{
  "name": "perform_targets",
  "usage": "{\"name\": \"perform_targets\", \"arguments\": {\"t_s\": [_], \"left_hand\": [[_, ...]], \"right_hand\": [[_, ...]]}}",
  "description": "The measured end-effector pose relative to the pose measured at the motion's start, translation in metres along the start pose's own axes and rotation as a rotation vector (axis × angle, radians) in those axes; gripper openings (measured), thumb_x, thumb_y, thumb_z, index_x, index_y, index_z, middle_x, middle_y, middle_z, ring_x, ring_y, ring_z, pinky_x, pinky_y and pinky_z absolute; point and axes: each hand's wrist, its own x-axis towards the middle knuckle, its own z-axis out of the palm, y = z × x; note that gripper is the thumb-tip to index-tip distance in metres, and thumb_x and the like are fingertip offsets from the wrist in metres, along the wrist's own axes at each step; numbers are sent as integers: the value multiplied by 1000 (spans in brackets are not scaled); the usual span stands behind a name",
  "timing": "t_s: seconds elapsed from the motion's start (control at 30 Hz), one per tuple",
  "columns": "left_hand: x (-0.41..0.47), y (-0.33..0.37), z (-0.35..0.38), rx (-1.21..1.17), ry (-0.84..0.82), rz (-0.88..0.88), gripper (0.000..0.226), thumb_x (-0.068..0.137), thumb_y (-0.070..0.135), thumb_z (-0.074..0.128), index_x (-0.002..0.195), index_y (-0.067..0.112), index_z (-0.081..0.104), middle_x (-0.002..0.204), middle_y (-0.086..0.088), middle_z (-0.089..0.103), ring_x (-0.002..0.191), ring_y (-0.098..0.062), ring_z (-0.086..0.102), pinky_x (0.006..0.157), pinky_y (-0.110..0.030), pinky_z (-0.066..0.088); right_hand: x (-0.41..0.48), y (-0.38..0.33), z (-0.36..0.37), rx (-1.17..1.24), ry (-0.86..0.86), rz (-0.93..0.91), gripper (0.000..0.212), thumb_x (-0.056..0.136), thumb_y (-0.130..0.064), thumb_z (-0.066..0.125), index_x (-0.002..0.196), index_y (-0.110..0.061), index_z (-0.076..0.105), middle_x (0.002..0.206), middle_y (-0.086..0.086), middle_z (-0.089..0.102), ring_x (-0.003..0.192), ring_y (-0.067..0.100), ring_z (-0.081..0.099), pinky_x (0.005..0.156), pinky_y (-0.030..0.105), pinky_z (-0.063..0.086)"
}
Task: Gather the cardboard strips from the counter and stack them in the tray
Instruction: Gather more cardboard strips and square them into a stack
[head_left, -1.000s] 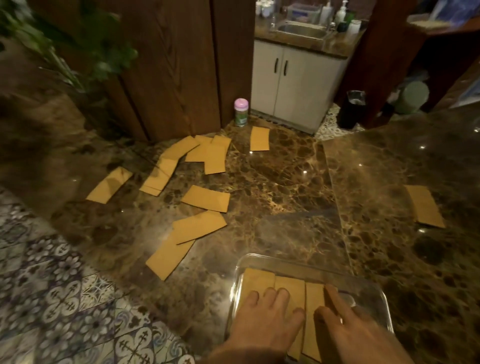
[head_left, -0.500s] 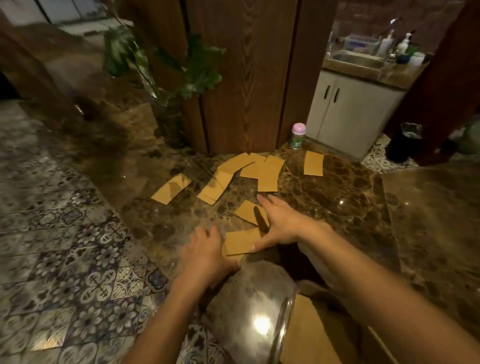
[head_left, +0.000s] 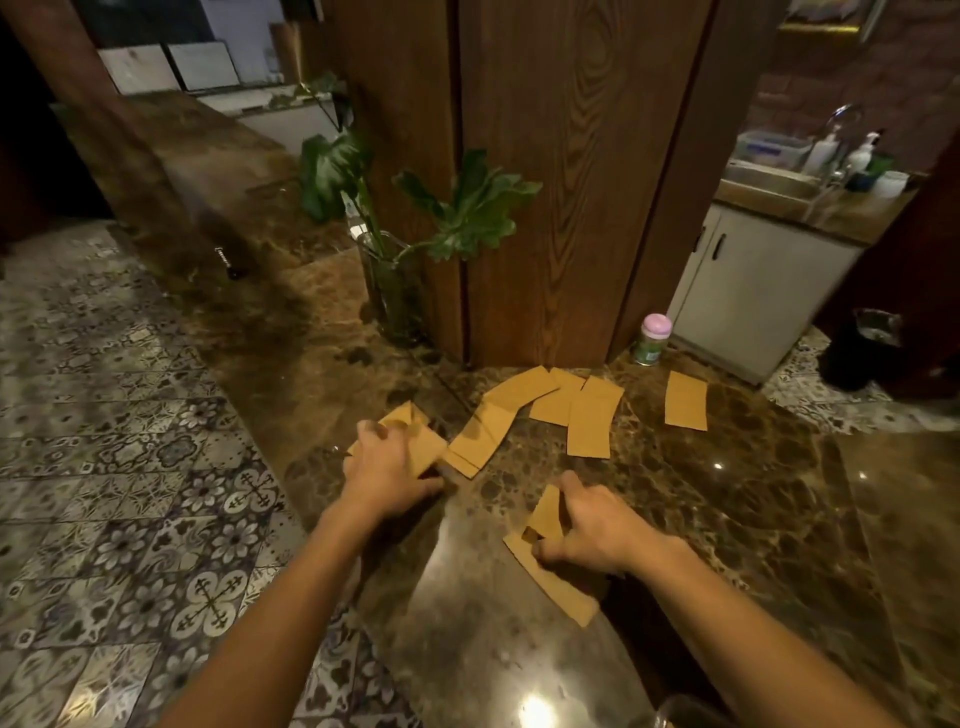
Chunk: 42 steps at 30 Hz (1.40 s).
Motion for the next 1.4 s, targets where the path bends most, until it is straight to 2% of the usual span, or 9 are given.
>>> {"name": "perform_targets", "arguments": {"t_s": [0.23,0.47,0.6,0.73,0.93,1.07,1.2,1.33,1.4], "left_hand": [[72,-4,-12,44,-5,-138,99,73,57,81,148,13,35,143,-16,44,132,-37,40,108,-47,41],[87,20,1,-36,-16,-74,89,81,39,78,151,12,30,148,-18,28,130,-42,40,109,-49,41],[88,53,15,-125,-7,-6,99,82,65,66,155,11,25,157,-19,23,145,-40,26,120,-53,25],[75,92,39,68,-103,23,129,65,80,70,157,8,14,158,-23,26,144,-41,31,113,-52,30],[66,108,48,113,-120,30,101,77,60,73,151,11,25,150,-22,32,136,-41,38,111,-46,34],[50,108,55,-81,-187,46,84,81,33,76,148,13,29,144,-16,24,124,-41,49,107,-47,46],[20,115,66,-241,-232,103,90,80,50,77,151,19,31,152,-14,34,136,-39,40,111,-45,38],[-50,154,63,-1143,-542,186,46,100,38,58,143,43,42,132,-2,67,112,-27,64,83,-41,56],[-86,175,63,-1393,-736,177,43,100,43,57,142,38,49,126,-4,72,114,-26,69,92,-45,57]], "right_hand": [[-8,-24,-2,139,16,141,122,62,-72,85,154,-12,33,153,11,43,143,32,40,116,40,38],[-26,-41,20,107,-18,292,107,69,-51,92,151,-8,38,151,14,45,140,34,42,111,43,46],[-30,-42,24,145,-21,281,106,74,-48,90,155,-15,31,149,12,48,139,36,47,110,45,48],[-31,-35,21,213,-41,297,102,73,-50,90,152,-22,34,144,11,55,135,35,52,106,44,52],[-43,-14,16,427,-20,249,88,73,-46,91,146,-25,47,139,3,60,121,23,59,97,32,51],[-55,6,8,754,113,256,61,76,-34,92,126,-27,56,122,-5,68,110,13,63,96,32,54],[-69,17,-7,1154,254,241,31,93,-30,78,119,-20,65,108,-4,75,97,11,70,78,27,56],[-79,21,-15,1522,387,248,24,105,-23,60,124,-14,71,108,7,81,99,26,78,87,43,64],[-87,20,-13,1532,531,236,24,105,-27,58,123,-21,73,107,2,81,100,22,78,94,47,62]]}}
